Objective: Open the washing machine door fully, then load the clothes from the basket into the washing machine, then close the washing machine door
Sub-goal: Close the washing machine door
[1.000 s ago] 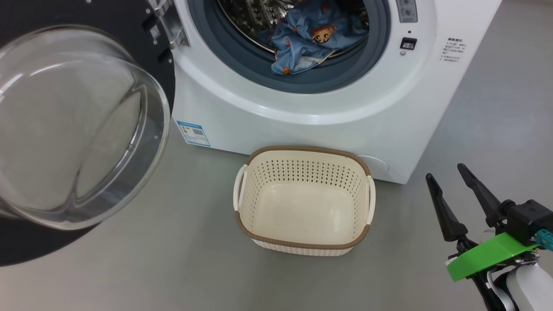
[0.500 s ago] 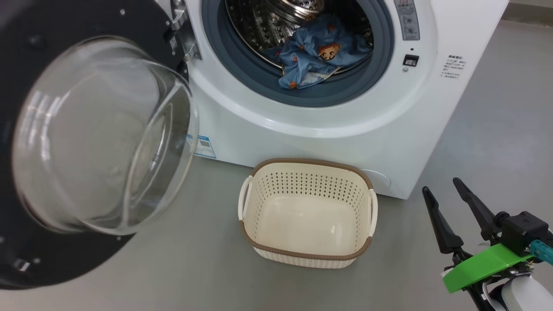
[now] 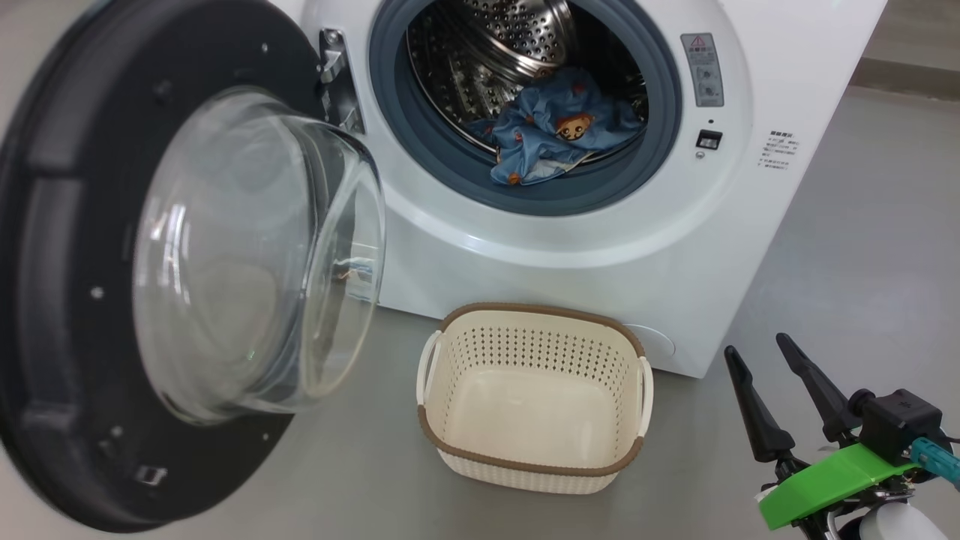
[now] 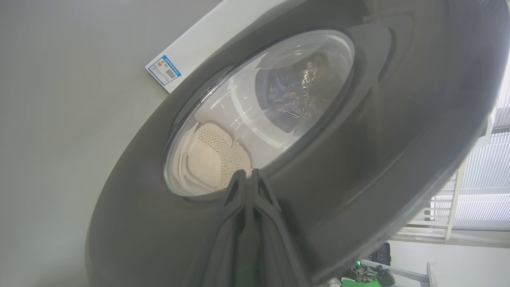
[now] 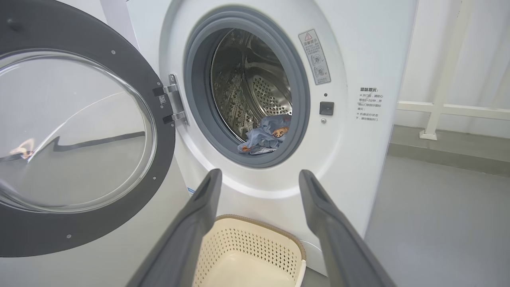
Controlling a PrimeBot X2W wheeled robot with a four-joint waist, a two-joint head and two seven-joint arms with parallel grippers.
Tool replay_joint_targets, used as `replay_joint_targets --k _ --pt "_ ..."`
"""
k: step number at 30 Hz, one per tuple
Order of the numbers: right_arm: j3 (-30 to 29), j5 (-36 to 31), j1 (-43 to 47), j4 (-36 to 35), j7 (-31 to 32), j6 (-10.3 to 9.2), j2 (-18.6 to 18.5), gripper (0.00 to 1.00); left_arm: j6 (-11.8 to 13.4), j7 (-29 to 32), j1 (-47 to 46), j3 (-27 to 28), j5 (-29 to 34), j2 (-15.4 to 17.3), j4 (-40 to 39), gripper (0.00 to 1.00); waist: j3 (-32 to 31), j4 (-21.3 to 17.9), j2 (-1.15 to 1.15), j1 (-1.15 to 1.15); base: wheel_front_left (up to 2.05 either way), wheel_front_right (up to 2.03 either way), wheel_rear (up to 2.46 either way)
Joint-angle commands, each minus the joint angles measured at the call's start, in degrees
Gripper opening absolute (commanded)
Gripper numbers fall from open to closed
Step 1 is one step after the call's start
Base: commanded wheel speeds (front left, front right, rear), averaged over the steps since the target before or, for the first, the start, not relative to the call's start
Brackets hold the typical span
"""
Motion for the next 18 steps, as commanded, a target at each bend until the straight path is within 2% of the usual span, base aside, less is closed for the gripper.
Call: replay_joint_targets --k 1,12,18 --pt "0.33 0.11 0.25 -1.44 -0.46 0.26 -0.56 1.00 0.87 1.54 0.20 1.07 -1.39 1.84 -4.09 0.00 -0.53 -0.15 0.00 0.00 0.00 0.00 0.00" --pt "-0.76 0.17 0.94 -1.80 -0.46 0.26 1.46 1.00 10.23 7.10 7.38 0.44 -5.90 -3.95 -25.17 0.00 -1.52 -4.05 0.00 0.00 0.00 0.00 0.00" --pt "-1.34 0.09 1.03 -1.98 -0.46 0.26 2.28 1.00 12.46 7.47 8.79 0.19 -6.82 -5.85 -30.04 0.00 -1.70 -7.41 0.00 0.00 0.00 0.00 0.00"
